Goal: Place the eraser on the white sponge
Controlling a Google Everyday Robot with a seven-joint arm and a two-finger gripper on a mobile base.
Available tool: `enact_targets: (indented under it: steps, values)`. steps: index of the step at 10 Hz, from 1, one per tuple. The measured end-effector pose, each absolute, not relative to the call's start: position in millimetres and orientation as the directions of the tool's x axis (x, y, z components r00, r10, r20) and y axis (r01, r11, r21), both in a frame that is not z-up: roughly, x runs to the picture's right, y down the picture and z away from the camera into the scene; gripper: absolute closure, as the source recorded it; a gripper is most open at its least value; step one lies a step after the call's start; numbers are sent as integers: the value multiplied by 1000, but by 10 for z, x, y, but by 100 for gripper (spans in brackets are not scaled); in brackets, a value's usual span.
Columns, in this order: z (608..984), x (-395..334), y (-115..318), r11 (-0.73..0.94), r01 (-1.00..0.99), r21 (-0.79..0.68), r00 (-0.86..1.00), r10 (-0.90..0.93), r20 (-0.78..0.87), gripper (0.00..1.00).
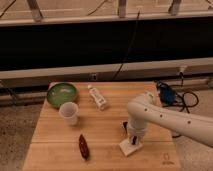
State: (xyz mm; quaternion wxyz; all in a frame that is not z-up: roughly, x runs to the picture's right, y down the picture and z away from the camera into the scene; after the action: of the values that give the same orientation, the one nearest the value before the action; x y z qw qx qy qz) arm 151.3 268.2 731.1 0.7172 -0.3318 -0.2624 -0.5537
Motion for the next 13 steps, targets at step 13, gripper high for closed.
enact_targets:
  steps: [13]
  values:
    - [7300,1535,2648,174,967,-185,254,-626,738,60]
